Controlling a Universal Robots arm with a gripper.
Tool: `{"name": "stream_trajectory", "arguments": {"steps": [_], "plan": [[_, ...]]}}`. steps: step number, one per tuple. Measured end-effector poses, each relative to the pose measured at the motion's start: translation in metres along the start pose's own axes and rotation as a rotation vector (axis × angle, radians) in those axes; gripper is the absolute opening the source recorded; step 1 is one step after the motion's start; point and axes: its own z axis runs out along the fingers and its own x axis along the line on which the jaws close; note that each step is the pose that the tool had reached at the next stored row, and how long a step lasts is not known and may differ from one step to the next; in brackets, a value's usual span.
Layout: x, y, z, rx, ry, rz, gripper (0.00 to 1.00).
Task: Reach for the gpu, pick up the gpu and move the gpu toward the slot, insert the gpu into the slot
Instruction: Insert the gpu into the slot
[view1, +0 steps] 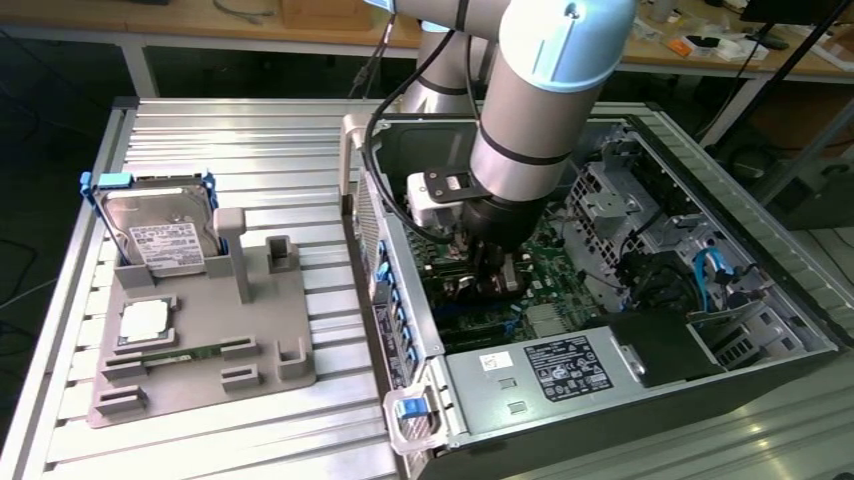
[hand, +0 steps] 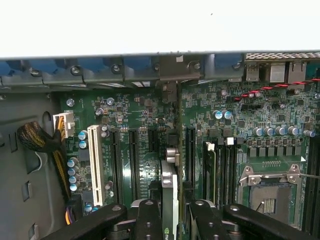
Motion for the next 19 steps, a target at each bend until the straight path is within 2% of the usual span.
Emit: {"name": "stream_trajectory", "arguments": {"steps": [19], "plan": [[0.0001,0.0003,0.0036,-0.0002,0.0000,-0.005,0.27]]}}
